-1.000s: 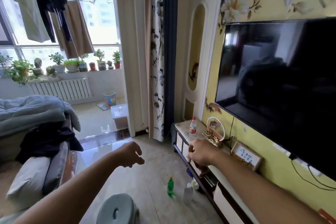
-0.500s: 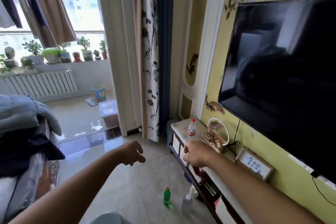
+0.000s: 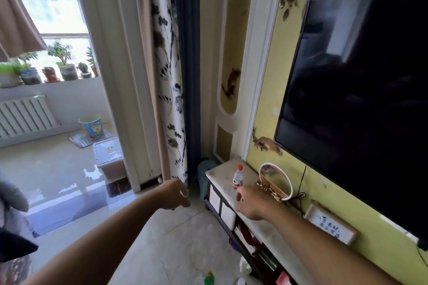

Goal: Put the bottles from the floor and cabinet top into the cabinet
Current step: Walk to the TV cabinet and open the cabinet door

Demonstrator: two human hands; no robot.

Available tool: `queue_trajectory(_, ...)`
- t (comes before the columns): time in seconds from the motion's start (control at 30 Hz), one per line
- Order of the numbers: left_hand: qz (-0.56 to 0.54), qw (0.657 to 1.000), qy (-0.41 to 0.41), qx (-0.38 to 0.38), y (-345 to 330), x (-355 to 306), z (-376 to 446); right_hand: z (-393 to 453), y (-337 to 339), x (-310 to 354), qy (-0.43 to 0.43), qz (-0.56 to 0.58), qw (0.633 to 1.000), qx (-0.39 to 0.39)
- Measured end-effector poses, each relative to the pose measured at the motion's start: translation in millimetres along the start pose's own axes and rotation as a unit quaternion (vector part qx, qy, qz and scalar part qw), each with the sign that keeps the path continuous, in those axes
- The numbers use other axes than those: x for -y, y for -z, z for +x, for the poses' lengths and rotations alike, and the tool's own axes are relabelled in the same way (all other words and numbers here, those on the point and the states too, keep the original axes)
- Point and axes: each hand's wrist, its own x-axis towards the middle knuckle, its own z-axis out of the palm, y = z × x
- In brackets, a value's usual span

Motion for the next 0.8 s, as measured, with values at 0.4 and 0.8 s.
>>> queue_trajectory(0.4, 0.072, 0.996, -0.037, 0.045, 24.6, -24.3, 175.1, 165.0, 25.3, -34.6, -0.012, -0.009, 1.000, 0.021)
queue_trajectory(0.8, 0.133, 0.979, -0.126, 0.094, 38.9, -42.3, 334.8, 259.4, 45.1, -72.6, -0.040, 0.047, 0.998, 0.018)
